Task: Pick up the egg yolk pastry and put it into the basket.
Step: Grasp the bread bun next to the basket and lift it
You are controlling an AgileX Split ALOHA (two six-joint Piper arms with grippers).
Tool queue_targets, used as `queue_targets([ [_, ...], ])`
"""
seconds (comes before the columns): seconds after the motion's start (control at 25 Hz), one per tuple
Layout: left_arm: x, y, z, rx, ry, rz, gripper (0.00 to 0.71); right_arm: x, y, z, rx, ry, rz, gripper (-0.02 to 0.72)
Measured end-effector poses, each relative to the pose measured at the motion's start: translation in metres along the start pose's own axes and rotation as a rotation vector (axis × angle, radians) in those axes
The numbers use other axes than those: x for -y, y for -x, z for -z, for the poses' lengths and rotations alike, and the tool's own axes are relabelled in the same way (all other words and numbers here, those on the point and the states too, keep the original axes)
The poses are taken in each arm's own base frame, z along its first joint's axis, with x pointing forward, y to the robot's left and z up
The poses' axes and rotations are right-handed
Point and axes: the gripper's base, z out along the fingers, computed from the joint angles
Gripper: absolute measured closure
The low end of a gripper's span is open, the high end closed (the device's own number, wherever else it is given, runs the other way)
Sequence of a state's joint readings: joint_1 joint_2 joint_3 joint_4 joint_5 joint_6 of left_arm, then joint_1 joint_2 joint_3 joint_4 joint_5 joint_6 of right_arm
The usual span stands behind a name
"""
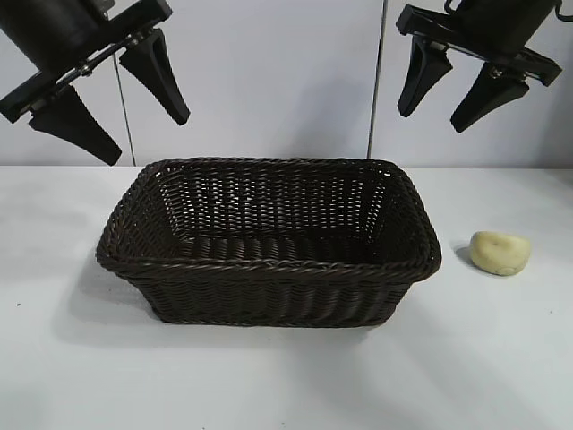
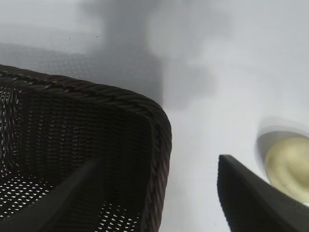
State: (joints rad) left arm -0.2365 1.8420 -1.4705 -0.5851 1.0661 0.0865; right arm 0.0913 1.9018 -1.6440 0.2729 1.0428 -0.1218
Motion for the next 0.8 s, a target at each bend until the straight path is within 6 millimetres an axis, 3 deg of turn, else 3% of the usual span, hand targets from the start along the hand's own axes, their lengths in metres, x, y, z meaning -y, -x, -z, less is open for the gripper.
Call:
queue_targets([
  [0.44,0.000,0.000,0.000,-0.001,0.002,-0.001,0.149,0.073,-0.010,0.018,-0.058,-0.093,-0.175,0.218],
  [0.64,0.000,0.000,0.000,0.004,0.002,-0.001,0.149,0.080,-0.015,0.017,-0.079,-0.106,-0.190,0.218],
  [0.8,0.000,0.000,0.000,0.005,0.002,-0.001,0.149,0.085,-0.022,-0.005,-0.137,-0.100,-0.209,0.216],
])
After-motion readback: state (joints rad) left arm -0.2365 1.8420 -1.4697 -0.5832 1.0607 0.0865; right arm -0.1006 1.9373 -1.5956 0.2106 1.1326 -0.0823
